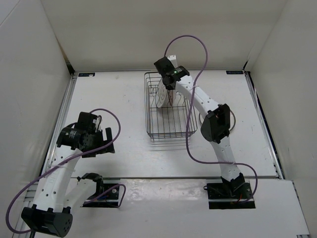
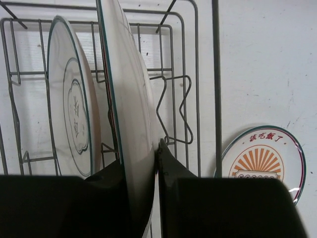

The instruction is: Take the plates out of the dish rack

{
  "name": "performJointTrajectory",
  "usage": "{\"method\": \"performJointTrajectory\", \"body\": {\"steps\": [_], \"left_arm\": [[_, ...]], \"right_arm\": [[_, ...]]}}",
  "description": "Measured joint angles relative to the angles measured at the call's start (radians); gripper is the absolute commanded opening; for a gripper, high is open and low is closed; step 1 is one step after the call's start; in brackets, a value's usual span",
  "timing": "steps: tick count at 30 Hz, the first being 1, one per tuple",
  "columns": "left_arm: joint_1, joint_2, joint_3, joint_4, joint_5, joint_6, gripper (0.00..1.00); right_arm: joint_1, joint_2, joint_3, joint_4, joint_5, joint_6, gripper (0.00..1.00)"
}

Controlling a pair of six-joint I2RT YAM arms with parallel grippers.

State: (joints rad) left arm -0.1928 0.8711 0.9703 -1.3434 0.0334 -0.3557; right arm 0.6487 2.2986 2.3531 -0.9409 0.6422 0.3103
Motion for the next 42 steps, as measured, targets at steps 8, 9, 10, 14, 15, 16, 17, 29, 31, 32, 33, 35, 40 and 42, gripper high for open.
{"method": "performJointTrajectory", "body": {"steps": [8,9,10,14,15,16,17,29,31,32,33,35,40,42], "left_arm": [[-0.019,0.000,0.000,0.000,-0.001,0.000,1.00],[-0.021,0.000,0.000,0.000,-0.001,0.000,1.00],[-0.023,0.000,0.000,0.000,-0.001,0.000,1.00],[-0.028,0.001,0.000,-0.001,-0.004,0.001,1.00],[-0.032,0.000,0.000,-0.001,-0.008,0.001,1.00],[-0.035,-0.001,0.000,-0.001,-0.011,0.001,1.00],[-0.037,-0.002,0.000,-0.001,-0.012,0.001,1.00],[-0.050,-0.001,0.000,-0.004,-0.018,0.002,1.00],[-0.052,-0.001,0.000,-0.004,-0.019,0.004,1.00],[-0.053,-0.001,0.000,-0.004,-0.019,0.004,1.00],[-0.053,-0.001,0.000,-0.004,-0.019,0.005,1.00],[-0.053,-0.001,0.000,-0.004,-0.019,0.005,1.00],[-0.053,-0.001,-0.001,-0.004,-0.019,0.004,1.00],[-0.055,-0.001,-0.001,-0.004,-0.019,0.005,1.00]], "right_arm": [[-0.002,-0.110,0.016,0.069,0.036,-0.064,0.00],[-0.003,-0.138,0.016,0.082,0.028,-0.064,0.00],[-0.007,-0.170,0.016,0.090,0.023,-0.065,0.00],[-0.138,-0.341,-0.023,0.052,-0.081,0.039,0.00],[-0.228,-0.433,-0.127,0.096,-0.160,0.071,0.00],[-0.337,-0.509,-0.203,0.110,-0.194,0.081,0.00],[-0.449,-0.542,-0.207,0.068,-0.197,0.103,0.00],[-0.584,-0.812,-0.694,0.024,-0.304,0.216,0.00],[-0.611,-0.854,-0.833,0.086,-0.361,0.231,0.00],[-0.627,-0.866,-0.882,0.095,-0.388,0.237,0.00],[-0.645,-0.876,-0.929,0.105,-0.417,0.243,0.00],[-0.681,-0.884,-0.988,0.131,-0.478,0.255,0.00],[-0.718,-0.918,-1.138,0.268,-0.607,0.268,0.00],[-0.727,-0.923,-1.188,0.305,-0.654,0.268,0.00]]}}
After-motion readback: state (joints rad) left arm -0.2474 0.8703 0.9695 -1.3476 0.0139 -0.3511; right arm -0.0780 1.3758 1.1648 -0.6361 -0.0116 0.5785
